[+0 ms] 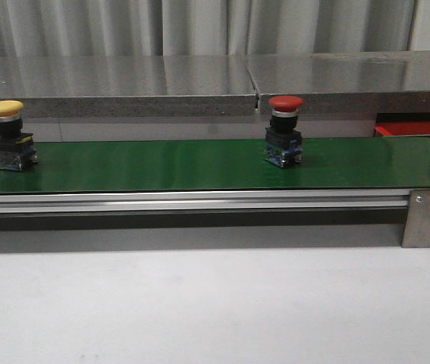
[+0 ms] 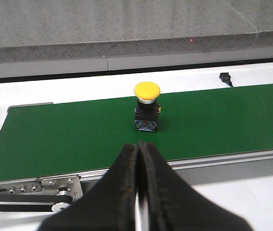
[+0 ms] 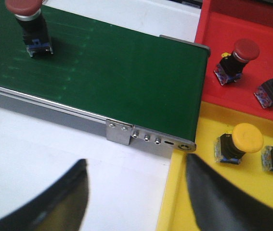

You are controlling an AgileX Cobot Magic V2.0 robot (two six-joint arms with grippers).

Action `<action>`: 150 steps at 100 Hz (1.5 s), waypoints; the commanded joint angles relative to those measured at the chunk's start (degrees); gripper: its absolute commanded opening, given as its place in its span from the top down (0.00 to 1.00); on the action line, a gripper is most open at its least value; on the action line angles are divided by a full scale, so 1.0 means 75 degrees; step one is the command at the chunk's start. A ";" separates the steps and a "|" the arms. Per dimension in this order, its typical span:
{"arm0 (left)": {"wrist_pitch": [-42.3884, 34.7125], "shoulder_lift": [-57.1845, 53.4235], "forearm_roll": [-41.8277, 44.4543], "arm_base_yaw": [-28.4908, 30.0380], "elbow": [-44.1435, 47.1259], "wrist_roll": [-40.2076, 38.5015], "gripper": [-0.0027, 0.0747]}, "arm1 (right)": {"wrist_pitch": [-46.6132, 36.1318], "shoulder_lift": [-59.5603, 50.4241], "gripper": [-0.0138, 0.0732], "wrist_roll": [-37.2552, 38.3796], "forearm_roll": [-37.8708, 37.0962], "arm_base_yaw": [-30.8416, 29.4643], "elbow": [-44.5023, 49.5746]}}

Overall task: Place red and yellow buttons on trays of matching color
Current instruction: 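Lower the right gripper onto the red button at the belt end and grasp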

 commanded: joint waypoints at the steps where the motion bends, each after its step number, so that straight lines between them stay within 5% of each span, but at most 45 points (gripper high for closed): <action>1: -0.0612 0.0009 -0.0115 -0.0048 -0.0204 0.0001 0.99 | -0.0402 -0.0059 0.10 -0.0046 0.0207 0.0008 -0.0202; 25: -0.0612 0.0009 -0.0115 -0.0048 -0.0204 0.0001 0.99 | -0.0457 0.0489 0.09 -0.0046 0.0316 0.0008 -0.0417; 79: -0.0612 0.0009 -0.0115 -0.0048 -0.0204 0.0001 0.99 | 0.0083 0.4308 0.09 -0.0279 0.0313 0.0777 -0.3270; 130: -0.0612 0.0009 -0.0115 -0.0048 -0.0204 0.0001 0.99 | 0.0359 0.6270 0.09 -0.0279 0.0313 0.1183 -0.4783; 140: -0.0612 0.0009 -0.0115 -0.0048 -0.0204 0.0001 0.99 | 0.0348 0.6548 0.15 -0.0279 0.0298 0.1183 -0.5064; 150: -0.0612 0.0009 -0.0115 -0.0048 -0.0204 0.0001 0.99 | 0.0361 0.6729 0.32 -0.0279 0.0290 0.1183 -0.5286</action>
